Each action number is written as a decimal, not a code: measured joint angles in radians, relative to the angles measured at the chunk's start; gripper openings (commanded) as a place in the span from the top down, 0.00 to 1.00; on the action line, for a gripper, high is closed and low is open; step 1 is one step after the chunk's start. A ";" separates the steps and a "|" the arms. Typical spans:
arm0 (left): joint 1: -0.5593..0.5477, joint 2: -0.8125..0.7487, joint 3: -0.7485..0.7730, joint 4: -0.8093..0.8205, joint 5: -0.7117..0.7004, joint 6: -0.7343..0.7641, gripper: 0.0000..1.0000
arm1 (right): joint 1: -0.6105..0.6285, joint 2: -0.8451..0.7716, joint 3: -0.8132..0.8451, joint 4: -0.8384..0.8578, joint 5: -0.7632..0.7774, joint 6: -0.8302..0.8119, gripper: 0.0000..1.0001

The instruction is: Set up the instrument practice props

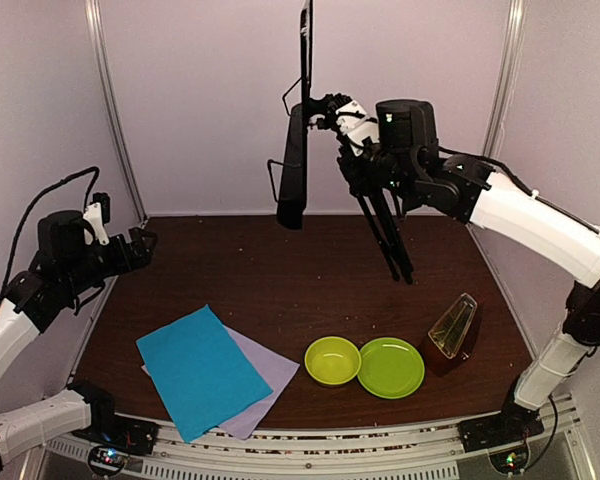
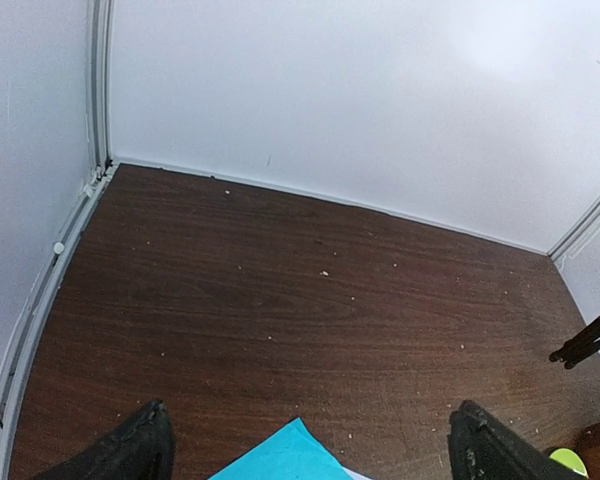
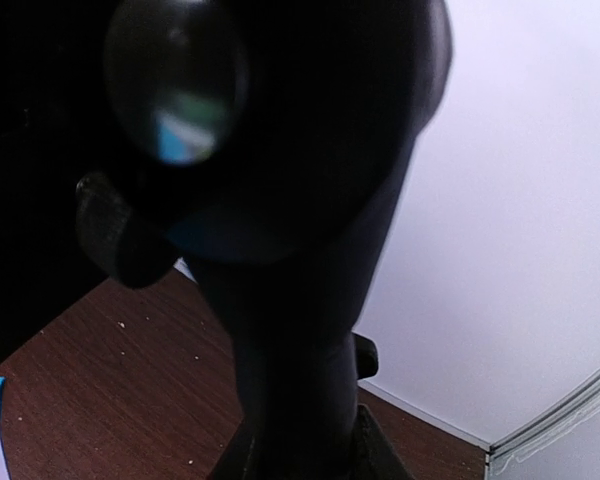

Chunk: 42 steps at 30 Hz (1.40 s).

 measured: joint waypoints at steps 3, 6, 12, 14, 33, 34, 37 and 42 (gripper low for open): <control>0.000 -0.013 -0.015 0.020 0.015 0.009 0.02 | -0.015 -0.023 0.026 -0.019 -0.047 0.060 1.00; 0.000 -0.017 -0.025 0.041 0.044 0.022 0.02 | -0.029 -0.042 0.054 -0.026 -0.089 0.123 1.00; 0.000 -0.037 -0.064 0.110 0.120 0.038 0.02 | -0.049 -0.104 0.065 -0.033 -0.164 0.257 1.00; 0.000 -0.043 -0.079 0.145 0.152 0.038 0.02 | -0.051 -0.120 0.067 -0.033 -0.184 0.300 1.00; -0.475 0.364 0.184 0.290 -0.031 0.270 0.16 | -0.052 -0.179 0.012 0.077 -0.234 0.617 1.00; -0.507 0.396 0.210 0.301 -0.055 0.287 0.16 | -0.052 -0.185 -0.001 0.077 -0.230 0.626 1.00; -0.590 0.480 0.274 0.335 -0.116 0.340 0.18 | -0.049 -0.203 -0.031 0.079 -0.218 0.645 1.00; -0.691 0.613 0.374 0.370 -0.172 0.411 0.23 | -0.040 -0.213 -0.060 0.089 -0.204 0.657 1.00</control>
